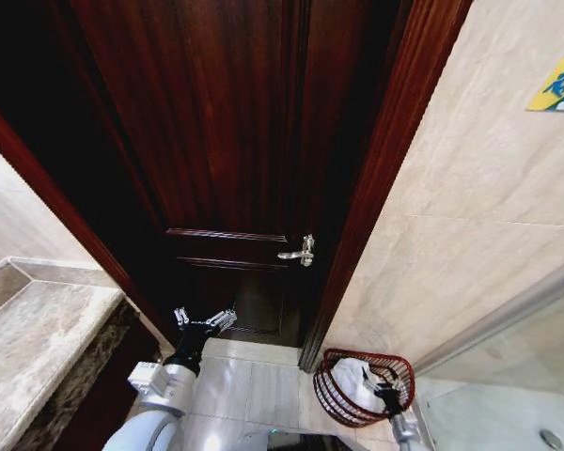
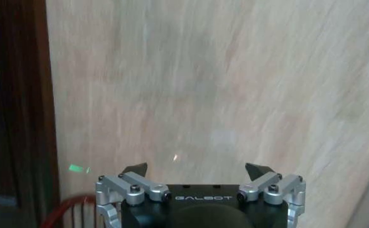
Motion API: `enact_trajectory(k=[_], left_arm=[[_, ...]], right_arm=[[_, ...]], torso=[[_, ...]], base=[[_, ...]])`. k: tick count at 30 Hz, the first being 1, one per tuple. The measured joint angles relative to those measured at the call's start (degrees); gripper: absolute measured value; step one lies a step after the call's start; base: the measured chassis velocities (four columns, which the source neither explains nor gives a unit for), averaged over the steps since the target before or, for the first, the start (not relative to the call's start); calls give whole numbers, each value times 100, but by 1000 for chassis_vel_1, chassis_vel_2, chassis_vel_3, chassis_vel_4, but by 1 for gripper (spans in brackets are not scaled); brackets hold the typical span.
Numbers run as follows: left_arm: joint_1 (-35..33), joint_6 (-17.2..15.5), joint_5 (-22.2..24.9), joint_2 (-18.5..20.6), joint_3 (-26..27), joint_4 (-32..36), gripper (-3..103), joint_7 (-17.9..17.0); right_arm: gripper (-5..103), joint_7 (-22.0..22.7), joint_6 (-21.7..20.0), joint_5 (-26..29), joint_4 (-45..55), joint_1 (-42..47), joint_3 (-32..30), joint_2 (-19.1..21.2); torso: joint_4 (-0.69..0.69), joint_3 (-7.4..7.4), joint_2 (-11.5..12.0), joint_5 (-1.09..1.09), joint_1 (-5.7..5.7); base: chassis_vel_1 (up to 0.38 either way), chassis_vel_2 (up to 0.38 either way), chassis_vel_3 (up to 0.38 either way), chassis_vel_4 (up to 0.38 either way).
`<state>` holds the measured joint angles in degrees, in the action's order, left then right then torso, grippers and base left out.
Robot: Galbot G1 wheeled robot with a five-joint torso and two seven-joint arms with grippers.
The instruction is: Discard the used towel into the hamper.
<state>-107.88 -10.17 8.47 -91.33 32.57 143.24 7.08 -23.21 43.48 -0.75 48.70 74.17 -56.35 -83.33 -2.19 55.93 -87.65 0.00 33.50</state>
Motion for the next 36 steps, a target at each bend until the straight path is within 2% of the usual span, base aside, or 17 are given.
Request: enact_trajectory(k=[2,5,7,8,11,12,14,16,17,19,20,24,29,32,36], left_arm=[[0,0,0,0,0,0,100,0],[0,0,0,0,0,0,100,0],[0,0,0,1,0,0,100,0],[0,0,0,1,0,0,100,0],[-1,0,0,0,0,0,100,0],[0,0,0,1,0,0,100,0],[0,0,0,-1,0,0,100,0],[0,0,0,0,0,0,100,0],[0,0,0,0,0,0,100,0],[0,0,0,0,0,0,100,0],[0,0,0,0,0,0,100,0],[0,0,0,0,0,0,100,0],[-1,0,0,0,0,0,100,0],[0,0,0,1,0,0,100,0],[0,0,0,1,0,0,100,0]], right_arm=[[100,19,-50,73,165,85,24,-13],[100,186,-545,810,1816,864,248,-116],[100,205,-588,881,1967,935,267,-127],[100,359,-781,1169,2679,1270,371,-196],[100,495,-910,1324,3233,1531,442,-263],[100,573,-1037,1464,3779,1807,518,-315],[100,603,-1097,1540,4006,1929,560,-327],[100,801,-1319,1775,4788,2343,735,-364],[100,801,-1319,1775,4788,2343,735,-364],[100,980,-1640,1859,5758,2722,862,-415],[100,980,-1640,1859,5758,2722,862,-415],[100,972,-2076,1824,6869,3092,1107,-418],[100,983,-2257,1591,7594,3308,1331,-421],[100,1224,-2427,1155,8098,3420,1361,-433],[100,1420,-2437,1043,8470,3408,1358,-498]], torso=[[0,0,0,0,0],[0,0,0,3,0],[-1,0,0,4,0],[0,0,0,1,0],[0,0,0,1,0],[-1,0,0,0,0],[0,0,0,1,0],[1,0,0,0,0],[1,0,0,0,0],[0,0,0,1,0],[0,0,0,1,0],[0,0,0,1,0],[-1,0,0,1,0],[0,0,0,1,0],[0,0,0,0,0]], base=[[0,0,0,0],[0,0,0,0],[0,0,0,0],[0,0,0,0],[0,0,0,0],[0,0,0,0],[0,0,0,0],[0,0,0,0],[0,0,0,0],[0,0,0,0],[0,0,0,0],[0,0,0,0],[0,0,0,0],[0,0,0,0],[0,0,0,0]])
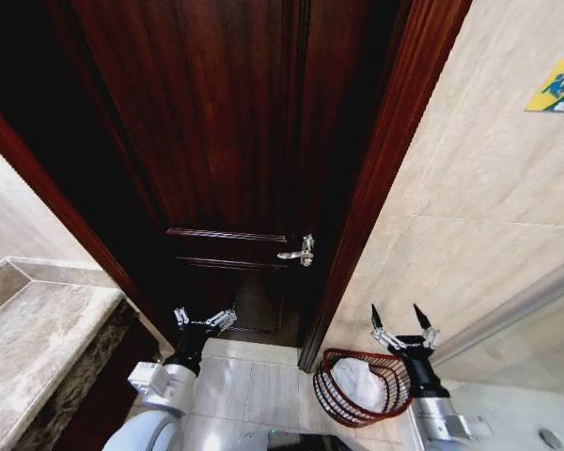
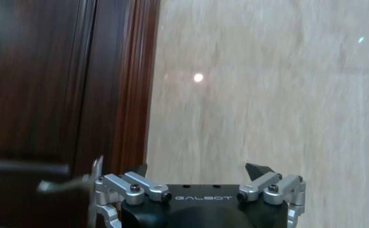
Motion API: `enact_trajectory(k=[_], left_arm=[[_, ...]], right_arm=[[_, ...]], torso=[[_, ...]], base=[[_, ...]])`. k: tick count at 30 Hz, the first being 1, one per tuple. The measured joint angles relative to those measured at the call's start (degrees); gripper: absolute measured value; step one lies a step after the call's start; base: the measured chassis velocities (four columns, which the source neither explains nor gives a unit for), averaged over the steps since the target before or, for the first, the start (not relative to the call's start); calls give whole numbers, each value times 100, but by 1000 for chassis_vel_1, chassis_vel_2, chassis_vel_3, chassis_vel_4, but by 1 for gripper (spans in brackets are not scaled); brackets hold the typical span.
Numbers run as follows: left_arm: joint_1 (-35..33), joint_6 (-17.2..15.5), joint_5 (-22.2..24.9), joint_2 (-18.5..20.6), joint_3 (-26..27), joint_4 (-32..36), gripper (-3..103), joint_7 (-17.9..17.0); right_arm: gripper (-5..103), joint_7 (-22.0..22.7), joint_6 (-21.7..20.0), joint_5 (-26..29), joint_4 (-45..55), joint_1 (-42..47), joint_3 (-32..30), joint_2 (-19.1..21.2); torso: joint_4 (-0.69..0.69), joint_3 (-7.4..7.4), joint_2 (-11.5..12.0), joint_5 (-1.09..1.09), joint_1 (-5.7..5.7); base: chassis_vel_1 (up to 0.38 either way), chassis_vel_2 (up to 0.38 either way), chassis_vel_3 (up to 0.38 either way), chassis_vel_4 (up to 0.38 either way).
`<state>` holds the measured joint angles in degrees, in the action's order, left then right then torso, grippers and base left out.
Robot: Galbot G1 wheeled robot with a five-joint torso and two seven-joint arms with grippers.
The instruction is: Discard the used towel into the hamper.
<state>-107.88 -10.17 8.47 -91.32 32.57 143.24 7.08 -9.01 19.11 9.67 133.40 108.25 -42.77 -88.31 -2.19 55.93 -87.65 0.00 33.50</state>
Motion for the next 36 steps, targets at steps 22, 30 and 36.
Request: enact_trajectory(k=[22,30,36], left_arm=[[0,0,0,0,0,0,100,0],[0,0,0,0,0,0,100,0],[0,0,0,0,0,0,100,0]], right_arm=[[100,50,263,143,1029,-401,-427,-64],[100,-2,317,322,1013,-516,-517,25],[100,-54,374,322,925,-548,-514,22]], torso=[[0,0,0,0,0],[0,1,1,0,4],[0,1,1,0,2]], base=[[0,0,0,0],[25,-24,-21,33],[132,-135,-126,114]])
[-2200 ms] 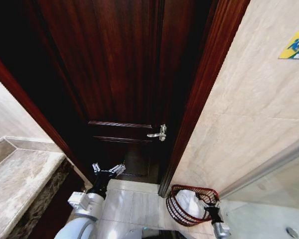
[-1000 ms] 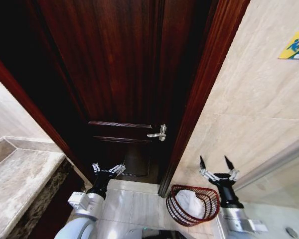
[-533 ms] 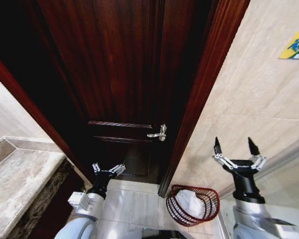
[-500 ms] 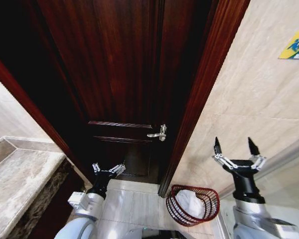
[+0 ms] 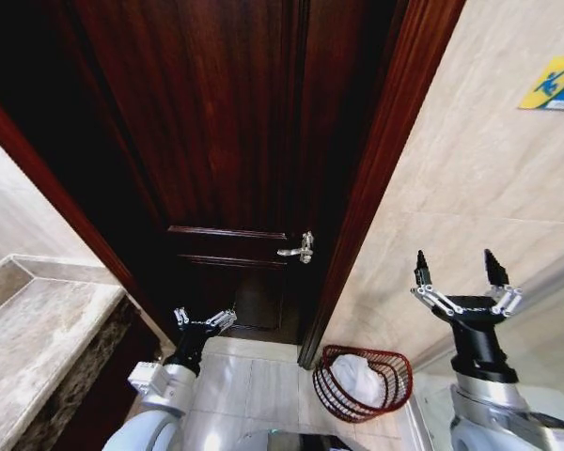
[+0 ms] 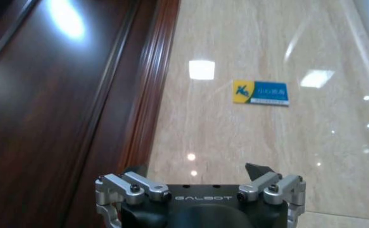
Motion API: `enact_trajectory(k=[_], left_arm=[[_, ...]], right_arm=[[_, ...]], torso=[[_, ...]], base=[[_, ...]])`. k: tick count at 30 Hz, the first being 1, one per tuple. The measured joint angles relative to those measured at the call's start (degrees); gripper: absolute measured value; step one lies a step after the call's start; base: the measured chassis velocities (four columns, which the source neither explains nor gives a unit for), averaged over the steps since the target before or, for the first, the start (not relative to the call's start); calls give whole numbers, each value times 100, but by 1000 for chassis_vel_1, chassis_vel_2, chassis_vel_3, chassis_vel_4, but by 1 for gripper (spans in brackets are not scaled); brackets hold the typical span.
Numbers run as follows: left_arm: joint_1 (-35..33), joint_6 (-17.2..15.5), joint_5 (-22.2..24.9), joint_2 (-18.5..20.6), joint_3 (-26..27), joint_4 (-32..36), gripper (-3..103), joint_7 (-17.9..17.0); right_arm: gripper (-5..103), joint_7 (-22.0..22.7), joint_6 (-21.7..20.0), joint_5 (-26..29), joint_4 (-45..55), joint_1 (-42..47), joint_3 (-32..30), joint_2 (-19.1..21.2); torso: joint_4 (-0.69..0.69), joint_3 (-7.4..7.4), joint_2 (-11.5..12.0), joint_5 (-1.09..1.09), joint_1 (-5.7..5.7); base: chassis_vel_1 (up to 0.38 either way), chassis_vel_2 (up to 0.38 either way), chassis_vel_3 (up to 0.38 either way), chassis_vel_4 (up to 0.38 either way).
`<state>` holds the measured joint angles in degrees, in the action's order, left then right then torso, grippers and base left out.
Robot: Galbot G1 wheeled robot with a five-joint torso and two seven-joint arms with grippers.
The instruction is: Discard the used towel into the hamper.
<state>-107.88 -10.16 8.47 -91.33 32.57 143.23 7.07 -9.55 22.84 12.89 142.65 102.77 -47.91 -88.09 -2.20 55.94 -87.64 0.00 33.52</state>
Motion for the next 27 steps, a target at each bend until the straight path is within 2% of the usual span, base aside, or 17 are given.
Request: enact_trajectory(k=[16,27], left_arm=[[0,0,0,-1,0,0,100,0],[0,0,0,0,0,0,100,0]], right_arm=[[100,-58,130,62,-65,23,-13,-20],[100,-123,201,89,-78,56,4,-46]], torso=[[0,-1,-1,0,-3],[0,1,1,0,4]], base=[[178,-180,-170,177],[17,-21,-16,20]])
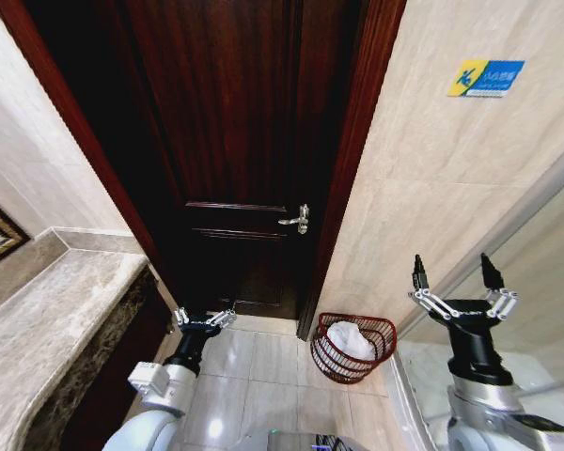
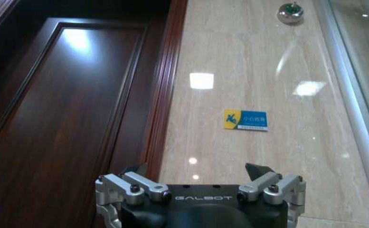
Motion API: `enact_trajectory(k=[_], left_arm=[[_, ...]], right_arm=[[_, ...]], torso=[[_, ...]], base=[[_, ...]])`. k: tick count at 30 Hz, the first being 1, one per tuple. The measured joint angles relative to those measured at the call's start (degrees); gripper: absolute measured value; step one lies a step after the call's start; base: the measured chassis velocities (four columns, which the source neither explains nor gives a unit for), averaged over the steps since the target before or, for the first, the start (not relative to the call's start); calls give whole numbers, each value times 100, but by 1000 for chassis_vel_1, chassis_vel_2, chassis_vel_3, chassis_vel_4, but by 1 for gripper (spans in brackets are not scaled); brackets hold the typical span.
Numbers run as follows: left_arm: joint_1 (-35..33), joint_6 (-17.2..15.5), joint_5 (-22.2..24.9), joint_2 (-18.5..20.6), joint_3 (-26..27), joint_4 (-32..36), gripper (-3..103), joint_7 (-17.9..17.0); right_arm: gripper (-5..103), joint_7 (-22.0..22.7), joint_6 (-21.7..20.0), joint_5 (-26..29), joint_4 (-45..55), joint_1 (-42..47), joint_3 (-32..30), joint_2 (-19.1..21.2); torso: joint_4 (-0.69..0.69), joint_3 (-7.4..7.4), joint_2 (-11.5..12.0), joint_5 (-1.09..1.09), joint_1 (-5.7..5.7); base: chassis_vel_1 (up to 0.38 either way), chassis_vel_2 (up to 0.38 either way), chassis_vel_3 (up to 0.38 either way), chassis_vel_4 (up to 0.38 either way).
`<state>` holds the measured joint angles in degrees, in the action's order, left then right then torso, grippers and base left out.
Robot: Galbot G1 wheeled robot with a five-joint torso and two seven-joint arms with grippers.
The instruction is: Discard the used towel into the hamper.
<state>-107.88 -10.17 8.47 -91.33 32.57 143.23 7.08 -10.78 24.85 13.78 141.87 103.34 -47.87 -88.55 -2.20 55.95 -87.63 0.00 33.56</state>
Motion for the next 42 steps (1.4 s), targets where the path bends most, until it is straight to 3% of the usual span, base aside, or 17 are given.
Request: enact_trajectory(k=[42], left_arm=[[0,0,0,0,0,0,100,0]], right_arm=[[100,-214,104,152,-87,-11,-117,14]], torso=[[0,-2,-2,0,-7]], base=[[101,-101,-96,95]])
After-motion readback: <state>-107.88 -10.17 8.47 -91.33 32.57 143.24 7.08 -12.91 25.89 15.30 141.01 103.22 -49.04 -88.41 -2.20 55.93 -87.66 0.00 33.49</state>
